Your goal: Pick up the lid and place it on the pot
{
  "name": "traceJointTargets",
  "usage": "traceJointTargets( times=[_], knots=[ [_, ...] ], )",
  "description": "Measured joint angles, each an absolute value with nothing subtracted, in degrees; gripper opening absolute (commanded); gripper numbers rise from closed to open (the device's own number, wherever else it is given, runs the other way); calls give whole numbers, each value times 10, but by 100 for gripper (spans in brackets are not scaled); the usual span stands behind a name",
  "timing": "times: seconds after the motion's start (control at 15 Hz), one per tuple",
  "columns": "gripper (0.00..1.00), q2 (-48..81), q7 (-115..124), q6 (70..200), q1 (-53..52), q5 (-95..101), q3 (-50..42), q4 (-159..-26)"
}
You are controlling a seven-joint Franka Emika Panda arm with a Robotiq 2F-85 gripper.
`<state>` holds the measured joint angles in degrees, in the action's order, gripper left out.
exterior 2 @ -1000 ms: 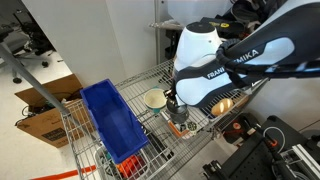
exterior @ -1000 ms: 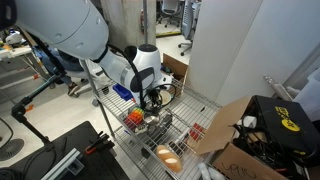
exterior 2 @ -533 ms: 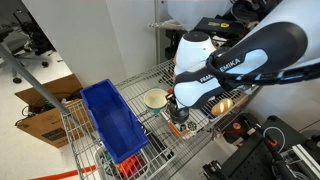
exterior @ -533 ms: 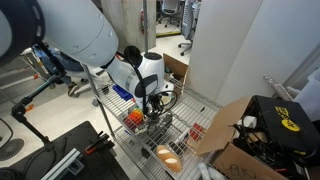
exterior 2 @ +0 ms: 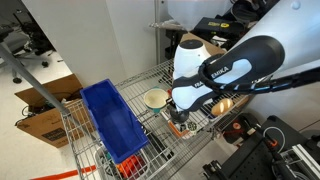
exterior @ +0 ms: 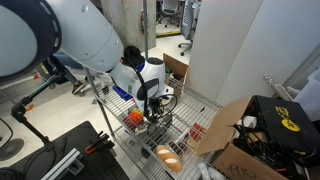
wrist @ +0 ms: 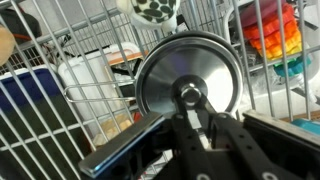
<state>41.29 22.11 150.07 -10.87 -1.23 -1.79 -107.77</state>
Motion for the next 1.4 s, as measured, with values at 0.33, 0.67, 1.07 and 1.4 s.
traceJointTargets(
  times=[0.33, 0.67, 1.07, 1.4],
  knots=[
    [5, 417, 221, 1481, -109, -12, -18, -1070],
    [64, 418, 221, 1477, -109, -12, -18, -1068],
    [100, 412, 206, 1477, -110, -12, -10, -1074],
    [100, 358, 196, 1453, -116, -12, -7, -1131]
  ],
)
